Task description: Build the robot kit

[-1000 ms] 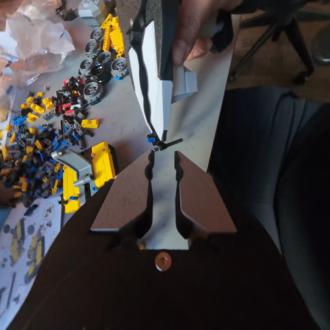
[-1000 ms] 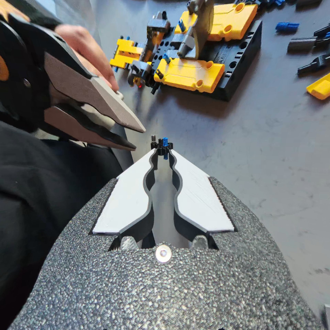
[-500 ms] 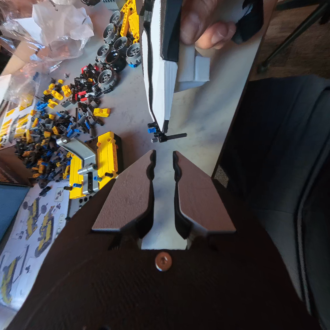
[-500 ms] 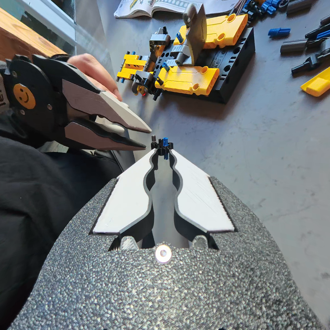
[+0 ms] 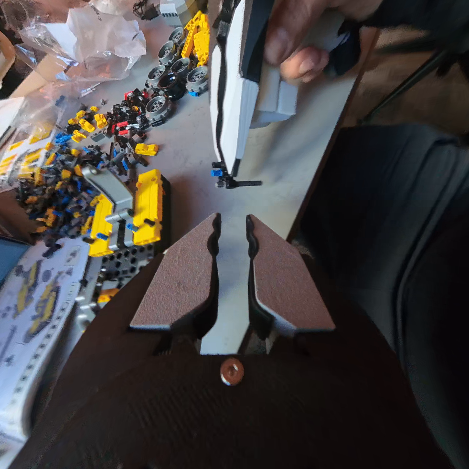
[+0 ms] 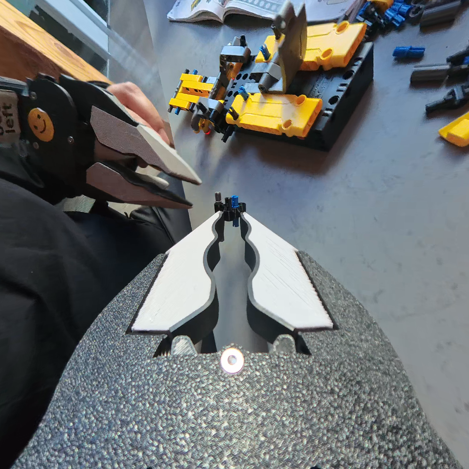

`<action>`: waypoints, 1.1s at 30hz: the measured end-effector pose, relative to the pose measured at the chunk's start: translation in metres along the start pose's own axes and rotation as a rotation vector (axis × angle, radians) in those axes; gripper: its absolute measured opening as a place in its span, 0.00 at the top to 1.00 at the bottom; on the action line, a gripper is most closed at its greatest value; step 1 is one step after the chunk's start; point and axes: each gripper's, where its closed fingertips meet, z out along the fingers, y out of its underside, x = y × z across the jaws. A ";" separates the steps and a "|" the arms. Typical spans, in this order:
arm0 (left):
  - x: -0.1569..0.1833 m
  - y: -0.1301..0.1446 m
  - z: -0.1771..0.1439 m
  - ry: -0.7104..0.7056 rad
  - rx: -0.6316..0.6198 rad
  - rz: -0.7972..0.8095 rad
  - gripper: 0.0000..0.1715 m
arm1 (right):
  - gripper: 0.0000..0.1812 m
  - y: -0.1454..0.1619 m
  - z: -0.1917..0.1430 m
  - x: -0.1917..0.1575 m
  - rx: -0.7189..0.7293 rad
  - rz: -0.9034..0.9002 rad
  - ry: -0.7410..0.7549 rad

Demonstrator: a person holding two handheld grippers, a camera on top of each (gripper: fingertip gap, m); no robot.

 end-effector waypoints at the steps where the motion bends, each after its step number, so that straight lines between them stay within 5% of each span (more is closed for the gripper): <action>1: 0.005 0.000 -0.004 0.018 0.036 -0.027 0.91 | 0.94 -0.002 0.002 -0.002 -0.001 -0.025 0.001; 14: 0.025 0.023 -0.071 0.117 0.308 -0.051 0.91 | 0.94 -0.020 0.028 0.002 0.006 -0.022 0.095; 22: -0.005 0.027 -0.092 0.118 0.432 -0.197 0.90 | 0.94 -0.028 0.033 0.011 0.000 0.016 0.128; 33: -0.012 0.022 -0.088 0.106 0.337 -0.187 0.85 | 0.94 -0.033 0.030 0.004 0.036 0.046 0.087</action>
